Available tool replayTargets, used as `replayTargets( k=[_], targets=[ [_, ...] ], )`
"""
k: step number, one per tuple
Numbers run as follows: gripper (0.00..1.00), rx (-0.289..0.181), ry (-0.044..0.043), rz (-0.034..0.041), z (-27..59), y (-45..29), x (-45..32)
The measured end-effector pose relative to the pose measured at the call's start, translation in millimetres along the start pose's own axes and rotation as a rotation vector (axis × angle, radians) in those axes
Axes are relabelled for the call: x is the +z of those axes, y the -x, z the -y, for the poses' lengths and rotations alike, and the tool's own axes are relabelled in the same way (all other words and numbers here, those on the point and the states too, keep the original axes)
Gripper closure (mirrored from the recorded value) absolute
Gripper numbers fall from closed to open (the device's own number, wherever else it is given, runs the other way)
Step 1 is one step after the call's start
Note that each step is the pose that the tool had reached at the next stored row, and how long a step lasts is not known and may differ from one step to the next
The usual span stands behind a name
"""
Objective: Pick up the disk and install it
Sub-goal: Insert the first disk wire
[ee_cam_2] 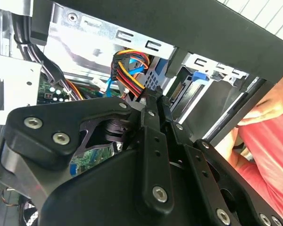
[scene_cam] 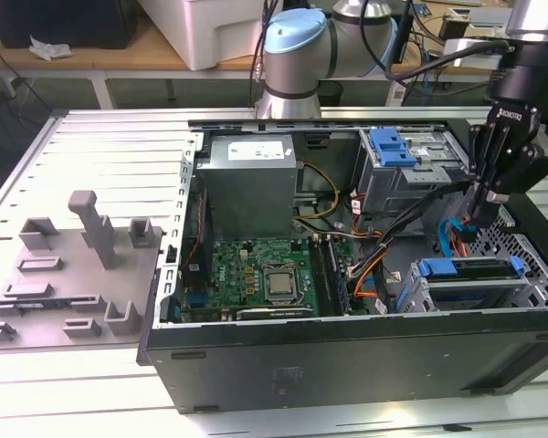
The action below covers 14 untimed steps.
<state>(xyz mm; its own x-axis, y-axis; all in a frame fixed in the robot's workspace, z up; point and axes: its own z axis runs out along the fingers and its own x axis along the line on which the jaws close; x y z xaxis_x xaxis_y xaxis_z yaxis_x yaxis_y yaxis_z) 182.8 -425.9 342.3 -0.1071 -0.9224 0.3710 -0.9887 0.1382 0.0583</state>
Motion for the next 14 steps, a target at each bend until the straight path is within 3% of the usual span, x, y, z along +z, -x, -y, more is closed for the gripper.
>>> replayTargets(
  k=[3, 5, 7, 8, 10, 14],
  targets=[
    [0.83, 0.0, -0.0037, 0.017, -0.9, -3.0, 0.5],
    [0.83, -0.003, -0.0052, 0.0411, -0.4, -7.7, 1.8],
    [0.83, -0.004, -0.0057, 0.0528, -0.1, -10.2, 2.4],
    [0.83, -0.007, -0.0063, 0.069, 0.4, -14.0, 3.2],
    [0.83, -0.01, -0.0076, 0.0917, 0.5, -19.2, 4.3],
    [0.83, -0.015, -0.0085, 0.1169, 1.0, -24.9, 6.3]
  ],
)
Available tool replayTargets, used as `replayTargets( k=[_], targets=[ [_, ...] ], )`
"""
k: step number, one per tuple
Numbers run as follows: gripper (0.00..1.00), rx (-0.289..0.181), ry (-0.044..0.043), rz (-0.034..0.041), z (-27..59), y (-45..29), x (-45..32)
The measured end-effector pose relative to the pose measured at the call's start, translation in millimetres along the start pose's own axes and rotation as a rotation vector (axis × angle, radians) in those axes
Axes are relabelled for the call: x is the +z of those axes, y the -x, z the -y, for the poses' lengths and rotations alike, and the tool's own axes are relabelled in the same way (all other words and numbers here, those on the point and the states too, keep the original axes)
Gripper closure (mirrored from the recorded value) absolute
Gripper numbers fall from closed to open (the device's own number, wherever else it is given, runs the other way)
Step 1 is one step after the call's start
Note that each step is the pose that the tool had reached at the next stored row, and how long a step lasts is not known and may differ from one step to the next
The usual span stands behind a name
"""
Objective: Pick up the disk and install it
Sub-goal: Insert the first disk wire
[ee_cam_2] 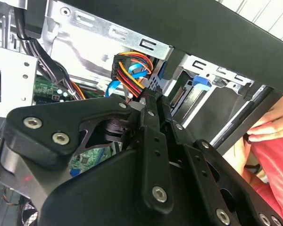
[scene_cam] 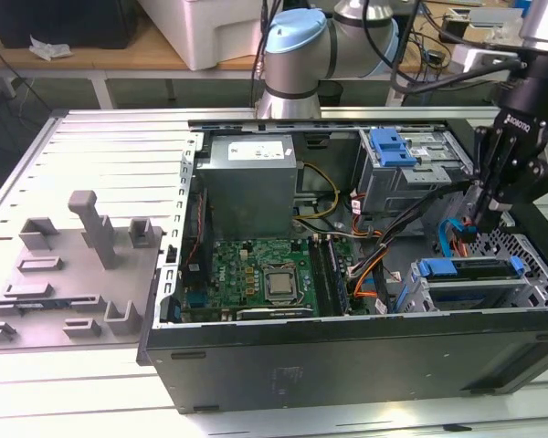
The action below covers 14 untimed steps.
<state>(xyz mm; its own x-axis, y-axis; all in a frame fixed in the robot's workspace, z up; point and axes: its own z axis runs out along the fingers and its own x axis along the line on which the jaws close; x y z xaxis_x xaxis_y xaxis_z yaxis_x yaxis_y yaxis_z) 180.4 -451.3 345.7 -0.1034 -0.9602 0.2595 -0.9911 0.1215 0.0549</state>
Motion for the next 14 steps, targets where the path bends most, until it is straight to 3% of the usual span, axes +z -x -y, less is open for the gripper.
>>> replayTargets(
  k=[10, 12, 14],
  targets=[
    [0.83, -0.009, -0.0022, 0.046, 0.3, -15.7, 0.7],
    [0.83, -0.01, -0.0034, 0.0522, -0.3, -17.7, -1.0],
    [0.83, -0.012, -0.0055, 0.0654, -1.3, -21.5, -3.8]
  ],
)
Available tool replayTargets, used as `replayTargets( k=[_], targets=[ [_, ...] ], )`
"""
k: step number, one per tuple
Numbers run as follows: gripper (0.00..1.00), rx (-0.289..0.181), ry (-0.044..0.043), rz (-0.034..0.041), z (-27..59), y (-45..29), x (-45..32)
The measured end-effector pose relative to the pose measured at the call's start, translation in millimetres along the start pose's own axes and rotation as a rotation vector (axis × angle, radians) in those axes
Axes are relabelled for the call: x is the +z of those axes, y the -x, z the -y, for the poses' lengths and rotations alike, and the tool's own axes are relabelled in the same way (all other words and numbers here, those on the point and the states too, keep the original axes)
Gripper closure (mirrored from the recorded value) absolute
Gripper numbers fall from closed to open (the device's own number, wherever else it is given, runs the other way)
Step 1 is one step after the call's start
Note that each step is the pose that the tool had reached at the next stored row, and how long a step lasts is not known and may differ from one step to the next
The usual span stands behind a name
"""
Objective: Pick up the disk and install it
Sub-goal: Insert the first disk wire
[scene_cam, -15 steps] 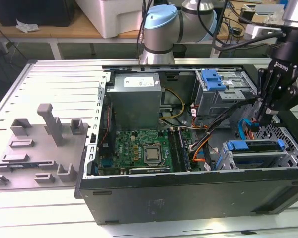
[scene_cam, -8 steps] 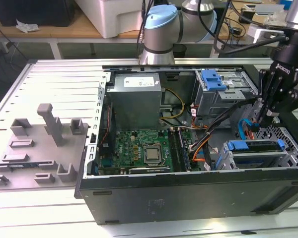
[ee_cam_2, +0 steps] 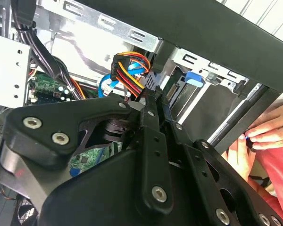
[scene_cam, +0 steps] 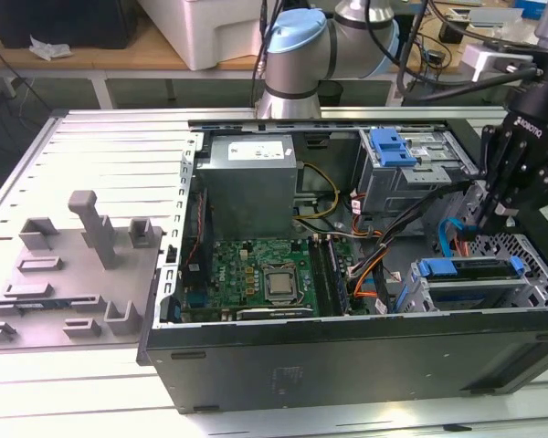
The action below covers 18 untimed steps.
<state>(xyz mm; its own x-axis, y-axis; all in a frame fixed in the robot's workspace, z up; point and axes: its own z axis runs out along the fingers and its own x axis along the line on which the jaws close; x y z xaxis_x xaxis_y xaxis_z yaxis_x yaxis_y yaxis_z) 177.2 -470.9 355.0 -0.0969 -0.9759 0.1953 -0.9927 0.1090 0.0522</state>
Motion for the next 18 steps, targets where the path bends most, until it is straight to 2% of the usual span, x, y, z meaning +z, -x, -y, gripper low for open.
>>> replayTargets(
  k=[4, 8, 10, 12, 14, 18],
  targets=[
    [0.83, -0.003, -0.0017, 0.0206, -0.3, -6.1, -2.7],
    [0.83, -0.007, -0.0017, 0.042, 0.2, -12.9, -1.6],
    [0.83, -0.009, -0.0015, 0.0561, 0.5, -18.5, -0.5],
    [0.83, -0.011, -0.0014, 0.064, 0.6, -21.7, 0.1],
    [0.83, -0.014, -0.0016, 0.0798, 0.9, -28.3, 1.4],
    [0.83, -0.018, -0.0017, 0.0944, 1.2, -35.2, 2.8]
  ],
)
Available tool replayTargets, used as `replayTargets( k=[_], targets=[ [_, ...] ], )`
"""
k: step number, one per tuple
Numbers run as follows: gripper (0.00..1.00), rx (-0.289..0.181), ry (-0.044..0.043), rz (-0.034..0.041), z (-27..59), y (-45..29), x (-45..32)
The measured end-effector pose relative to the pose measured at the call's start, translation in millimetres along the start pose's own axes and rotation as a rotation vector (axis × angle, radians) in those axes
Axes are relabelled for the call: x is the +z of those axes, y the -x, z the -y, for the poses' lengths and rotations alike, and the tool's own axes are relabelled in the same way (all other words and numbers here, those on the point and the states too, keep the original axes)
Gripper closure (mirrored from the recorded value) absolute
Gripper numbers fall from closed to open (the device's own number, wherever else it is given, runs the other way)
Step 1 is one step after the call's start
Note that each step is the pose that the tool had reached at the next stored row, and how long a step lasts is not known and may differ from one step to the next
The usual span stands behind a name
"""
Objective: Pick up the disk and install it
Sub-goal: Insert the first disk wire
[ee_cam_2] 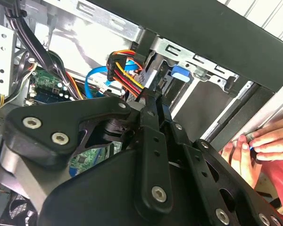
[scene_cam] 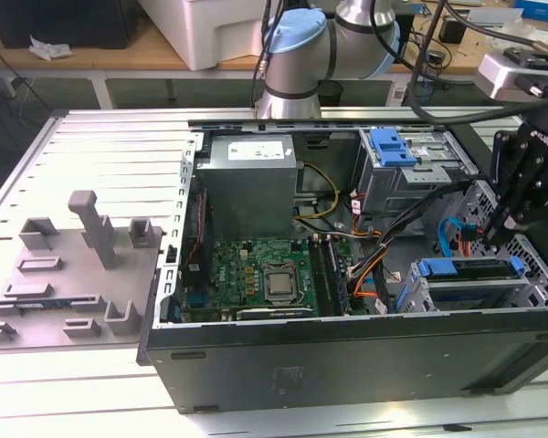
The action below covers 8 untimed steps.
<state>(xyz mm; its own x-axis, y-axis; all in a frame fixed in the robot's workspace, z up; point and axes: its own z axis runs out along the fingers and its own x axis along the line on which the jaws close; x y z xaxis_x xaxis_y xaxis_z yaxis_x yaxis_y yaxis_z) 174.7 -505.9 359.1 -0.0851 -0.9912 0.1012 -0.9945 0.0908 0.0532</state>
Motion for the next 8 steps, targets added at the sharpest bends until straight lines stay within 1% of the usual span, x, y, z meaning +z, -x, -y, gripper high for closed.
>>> replayTargets(
  k=[1, 6, 7, 8],
  targets=[
    [0.83, -0.001, 0.0, 0.0011, 0.1, -0.5, 0.1],
    [0.83, -0.001, -0.0001, 0.0012, -0.1, -0.6, 0.1],
    [0.83, -0.001, -0.0008, 0.0013, -0.4, -0.6, 0.1],
    [0.83, -0.003, -0.0033, 0.0013, -1.1, -0.7, 0.1]
  ],
)
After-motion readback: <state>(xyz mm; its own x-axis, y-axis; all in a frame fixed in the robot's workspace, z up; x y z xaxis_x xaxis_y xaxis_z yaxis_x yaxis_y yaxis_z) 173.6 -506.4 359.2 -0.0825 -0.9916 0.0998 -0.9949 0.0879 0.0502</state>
